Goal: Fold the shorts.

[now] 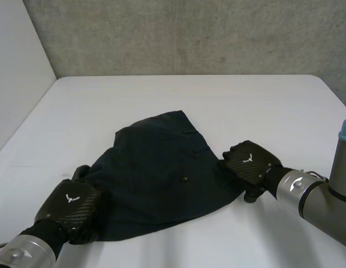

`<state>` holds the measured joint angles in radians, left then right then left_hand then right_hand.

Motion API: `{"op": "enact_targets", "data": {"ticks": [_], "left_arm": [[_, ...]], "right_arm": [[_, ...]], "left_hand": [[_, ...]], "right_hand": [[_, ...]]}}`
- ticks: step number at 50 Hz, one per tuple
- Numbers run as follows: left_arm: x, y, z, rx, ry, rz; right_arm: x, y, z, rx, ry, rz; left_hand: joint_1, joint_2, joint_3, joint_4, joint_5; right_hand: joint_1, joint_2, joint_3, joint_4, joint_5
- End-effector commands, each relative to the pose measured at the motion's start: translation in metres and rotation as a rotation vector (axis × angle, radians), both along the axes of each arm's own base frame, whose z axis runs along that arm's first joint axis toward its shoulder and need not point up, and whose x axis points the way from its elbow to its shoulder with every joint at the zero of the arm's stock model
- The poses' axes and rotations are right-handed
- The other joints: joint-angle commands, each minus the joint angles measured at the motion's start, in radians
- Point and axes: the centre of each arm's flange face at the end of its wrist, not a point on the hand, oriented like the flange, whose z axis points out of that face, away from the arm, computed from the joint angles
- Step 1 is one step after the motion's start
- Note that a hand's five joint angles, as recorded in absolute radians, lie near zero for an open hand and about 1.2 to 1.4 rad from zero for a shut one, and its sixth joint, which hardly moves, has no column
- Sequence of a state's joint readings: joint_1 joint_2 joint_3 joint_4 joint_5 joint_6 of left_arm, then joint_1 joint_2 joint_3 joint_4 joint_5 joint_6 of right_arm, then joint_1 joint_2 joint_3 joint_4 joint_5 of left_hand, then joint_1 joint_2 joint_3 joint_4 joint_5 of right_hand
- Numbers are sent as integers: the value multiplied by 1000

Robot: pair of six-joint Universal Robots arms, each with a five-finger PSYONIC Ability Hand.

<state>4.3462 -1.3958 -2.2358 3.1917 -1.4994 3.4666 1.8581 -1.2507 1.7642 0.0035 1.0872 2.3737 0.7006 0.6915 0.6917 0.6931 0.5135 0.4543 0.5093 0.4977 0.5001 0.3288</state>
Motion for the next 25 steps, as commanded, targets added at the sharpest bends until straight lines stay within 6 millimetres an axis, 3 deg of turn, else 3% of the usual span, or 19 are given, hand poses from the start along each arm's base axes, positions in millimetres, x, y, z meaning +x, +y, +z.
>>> {"op": "enact_targets", "data": {"ticks": [1, 4, 7, 8, 17, 25], "left_arm": [[13, -9, -15, 50, -78, 49], [13, -10, -18, 66, -84, 49], [13, -12, -21, 72, -88, 51], [12, -12, -21, 72, -88, 51], [10, -16, -34, 101, -101, 41], [6, -25, -45, 98, -102, 37]], "right_arm": [[4, -5, -25, 60, 29, 15], [5, -9, -27, 57, 21, 9], [7, -16, -29, 28, 2, 2], [8, -18, -30, 18, -7, -4], [9, -19, -28, 86, -83, -52], [18, -7, -29, 111, -92, -31]], "left_hand": [[92, 101, 101, 99, 104], [15, 24, 24, 23, 28], [-35, -26, -26, -27, -22], [-47, -38, -38, -39, -34], [-61, -52, -52, -54, -49], [-85, -76, -76, -77, -72]], "right_hand": [[141, 86, 98, 96, 92], [244, 189, 200, 198, 195], [668, 613, 625, 623, 619], [939, 884, 896, 893, 890], [942, 887, 899, 896, 893], [942, 887, 899, 896, 893]]}}
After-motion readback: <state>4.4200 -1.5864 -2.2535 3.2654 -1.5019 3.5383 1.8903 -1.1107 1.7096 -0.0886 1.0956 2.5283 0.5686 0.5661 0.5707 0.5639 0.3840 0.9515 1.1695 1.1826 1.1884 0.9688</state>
